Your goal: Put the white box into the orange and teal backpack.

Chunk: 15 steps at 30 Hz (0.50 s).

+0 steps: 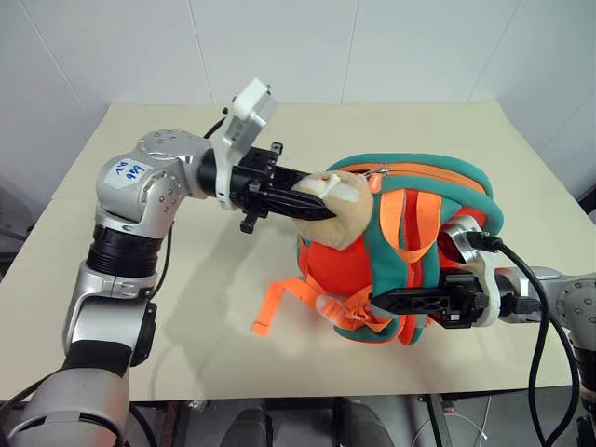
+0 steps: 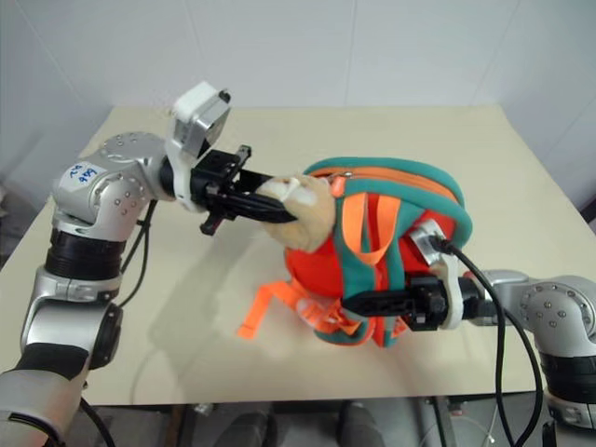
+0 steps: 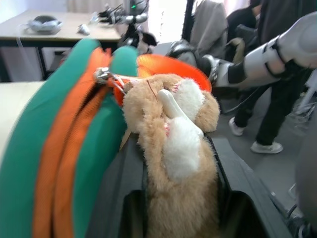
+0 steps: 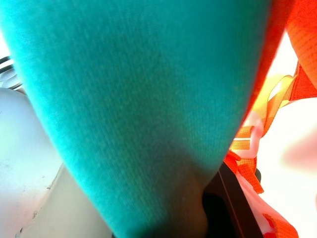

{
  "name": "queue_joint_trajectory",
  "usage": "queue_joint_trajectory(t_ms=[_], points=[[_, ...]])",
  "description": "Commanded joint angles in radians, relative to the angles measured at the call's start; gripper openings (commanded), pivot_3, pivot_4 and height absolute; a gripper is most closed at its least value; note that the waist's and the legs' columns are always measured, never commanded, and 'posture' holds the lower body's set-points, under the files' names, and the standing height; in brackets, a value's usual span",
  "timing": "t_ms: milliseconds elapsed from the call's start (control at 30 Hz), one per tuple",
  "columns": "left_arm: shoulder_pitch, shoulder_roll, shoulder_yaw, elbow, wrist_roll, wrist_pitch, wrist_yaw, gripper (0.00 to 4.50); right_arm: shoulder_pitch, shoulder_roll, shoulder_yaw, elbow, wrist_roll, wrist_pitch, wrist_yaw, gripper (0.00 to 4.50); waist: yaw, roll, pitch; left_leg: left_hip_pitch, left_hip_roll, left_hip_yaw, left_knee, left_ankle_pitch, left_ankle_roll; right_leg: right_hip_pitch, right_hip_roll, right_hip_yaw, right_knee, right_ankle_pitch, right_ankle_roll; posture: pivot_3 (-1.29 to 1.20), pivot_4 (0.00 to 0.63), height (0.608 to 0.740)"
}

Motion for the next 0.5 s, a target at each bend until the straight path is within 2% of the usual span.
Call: queue_joint_trajectory(t_ms=[33, 333, 500], points=[[-0.060, 0.055, 0.053, 0.096, 0.047, -0.081, -0.025, 0.88, 0.008, 0.003, -0.021, -0.023, 0.016, -0.011, 0.005, 0.59, 0.000, 0.000, 0.000, 0.000, 0.000, 0.000, 0.000, 0.000, 0.000, 0.000, 0.000, 0.000, 0.000, 0.000, 0.000, 0.00, 0.150, 0.740], [-0.148, 0.117, 0.051, 0.380, 0.140, -0.181, -0.110, 0.88, 0.051, -0.003, -0.040, -0.048, 0.029, -0.024, 0.000, 0.59, -0.005, 0.000, 0.000, 0.000, 0.000, 0.000, 0.000, 0.000, 0.001, 0.000, 0.000, 0.000, 0.000, 0.000, 0.000, 0.00, 0.150, 0.740], [-0.110, 0.153, -0.032, 0.501, 0.264, -0.250, -0.170, 0.88, 0.069, -0.003, -0.053, -0.060, 0.047, -0.029, -0.021, 0.59, -0.011, 0.000, 0.000, 0.000, 0.000, 0.000, 0.000, -0.001, 0.001, 0.000, 0.001, 0.000, 0.000, 0.000, 0.000, 0.00, 0.150, 0.740]])
